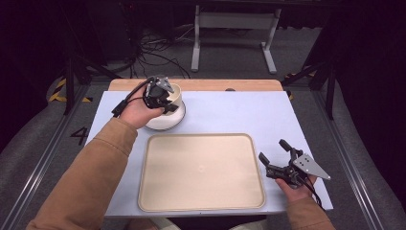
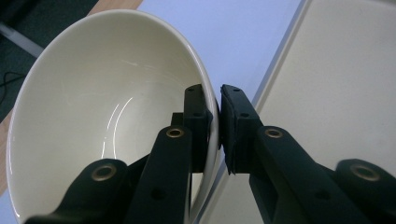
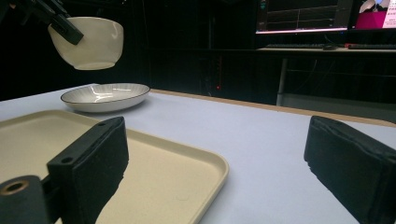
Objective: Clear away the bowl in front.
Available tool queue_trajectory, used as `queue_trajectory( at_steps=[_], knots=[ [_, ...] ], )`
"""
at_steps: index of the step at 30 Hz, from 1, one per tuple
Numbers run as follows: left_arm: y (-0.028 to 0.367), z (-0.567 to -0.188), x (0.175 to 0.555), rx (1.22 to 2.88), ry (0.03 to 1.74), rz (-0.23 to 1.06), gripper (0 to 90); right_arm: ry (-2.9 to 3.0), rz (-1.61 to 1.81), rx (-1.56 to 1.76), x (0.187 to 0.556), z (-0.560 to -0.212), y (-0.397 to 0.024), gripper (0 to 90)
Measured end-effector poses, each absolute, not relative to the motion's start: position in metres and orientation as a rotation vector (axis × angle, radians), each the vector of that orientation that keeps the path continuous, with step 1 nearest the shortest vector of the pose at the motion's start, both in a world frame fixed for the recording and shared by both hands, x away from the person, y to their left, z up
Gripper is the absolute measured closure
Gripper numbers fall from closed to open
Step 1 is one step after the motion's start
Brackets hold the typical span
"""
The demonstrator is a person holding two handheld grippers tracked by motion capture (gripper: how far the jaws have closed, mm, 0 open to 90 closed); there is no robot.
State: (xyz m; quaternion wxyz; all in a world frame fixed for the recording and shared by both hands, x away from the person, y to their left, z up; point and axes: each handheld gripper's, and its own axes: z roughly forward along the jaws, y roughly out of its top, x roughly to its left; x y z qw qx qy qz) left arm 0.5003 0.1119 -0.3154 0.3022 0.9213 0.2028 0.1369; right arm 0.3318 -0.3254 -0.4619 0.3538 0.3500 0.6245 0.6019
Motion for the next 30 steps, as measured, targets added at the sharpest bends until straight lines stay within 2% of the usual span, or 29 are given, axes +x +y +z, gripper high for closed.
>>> queue_trajectory(
  at_steps=[30],
  knots=[
    [0.076, -0.284, 0.435, 2.448, 0.314, 0.281, 81.8, 1.615, 1.557, 0.903, 0.332, -0.462, -0.325, 6.8]
  ],
)
